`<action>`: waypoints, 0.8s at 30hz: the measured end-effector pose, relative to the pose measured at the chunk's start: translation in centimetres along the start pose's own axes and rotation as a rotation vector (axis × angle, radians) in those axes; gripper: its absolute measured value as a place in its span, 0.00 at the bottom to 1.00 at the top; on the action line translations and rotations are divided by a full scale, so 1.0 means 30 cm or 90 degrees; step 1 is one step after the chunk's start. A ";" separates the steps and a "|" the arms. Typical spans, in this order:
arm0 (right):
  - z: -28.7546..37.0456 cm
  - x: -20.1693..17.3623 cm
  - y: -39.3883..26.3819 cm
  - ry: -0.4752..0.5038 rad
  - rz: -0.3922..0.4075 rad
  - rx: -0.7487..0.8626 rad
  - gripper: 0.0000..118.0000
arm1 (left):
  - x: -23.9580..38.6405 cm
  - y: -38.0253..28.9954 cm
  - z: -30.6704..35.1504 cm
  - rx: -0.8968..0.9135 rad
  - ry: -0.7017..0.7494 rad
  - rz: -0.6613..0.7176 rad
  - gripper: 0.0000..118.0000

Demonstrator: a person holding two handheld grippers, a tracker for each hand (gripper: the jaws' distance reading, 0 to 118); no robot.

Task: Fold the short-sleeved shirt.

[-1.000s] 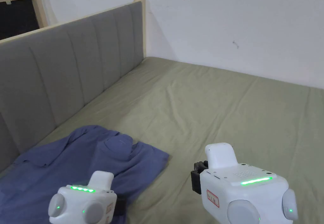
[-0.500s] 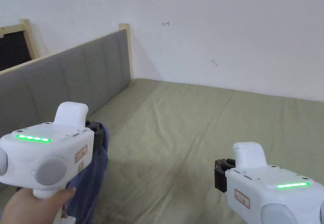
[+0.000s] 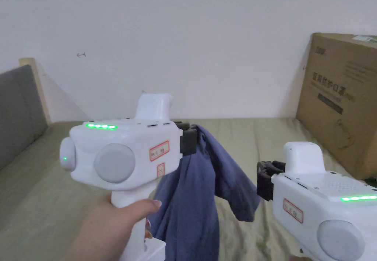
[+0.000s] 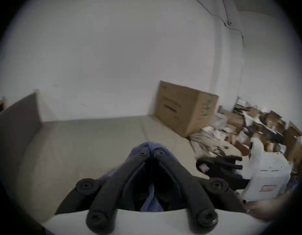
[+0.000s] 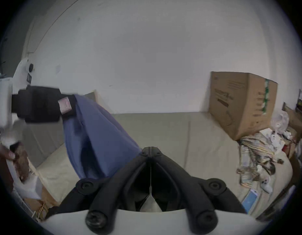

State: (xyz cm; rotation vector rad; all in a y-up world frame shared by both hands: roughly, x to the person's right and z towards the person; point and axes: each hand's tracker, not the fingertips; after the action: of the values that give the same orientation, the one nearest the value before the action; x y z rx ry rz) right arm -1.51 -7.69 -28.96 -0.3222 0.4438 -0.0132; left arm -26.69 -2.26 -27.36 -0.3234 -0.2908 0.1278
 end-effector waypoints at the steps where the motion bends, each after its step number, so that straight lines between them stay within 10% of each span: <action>1: 0.003 0.036 -0.008 -0.018 0.003 -0.001 0.01 | 0.029 -0.019 -0.064 -0.040 -0.011 0.011 0.01; 10: -0.020 0.247 -0.169 -0.095 -0.059 -0.106 0.01 | -0.027 -0.520 -0.503 -0.496 -0.025 0.263 0.06; 12: -0.034 0.262 -0.204 -0.094 -0.062 -0.123 0.01 | -0.063 -0.613 -0.500 -0.513 -0.015 0.302 0.49; 14: -0.050 0.271 -0.230 -0.094 -0.065 -0.141 0.01 | -0.087 -0.663 -0.485 -0.506 -0.002 0.308 0.82; 24: -0.096 0.224 -0.221 -0.067 -0.074 -0.136 0.01 | -0.176 -0.327 -0.093 -0.135 0.060 0.184 0.84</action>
State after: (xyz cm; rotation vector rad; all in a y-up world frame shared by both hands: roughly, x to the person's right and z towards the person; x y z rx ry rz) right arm 3.72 -15.40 -32.19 -0.5556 0.3223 -0.0627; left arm -30.12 -13.21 -28.01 -0.5805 -0.1634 0.3671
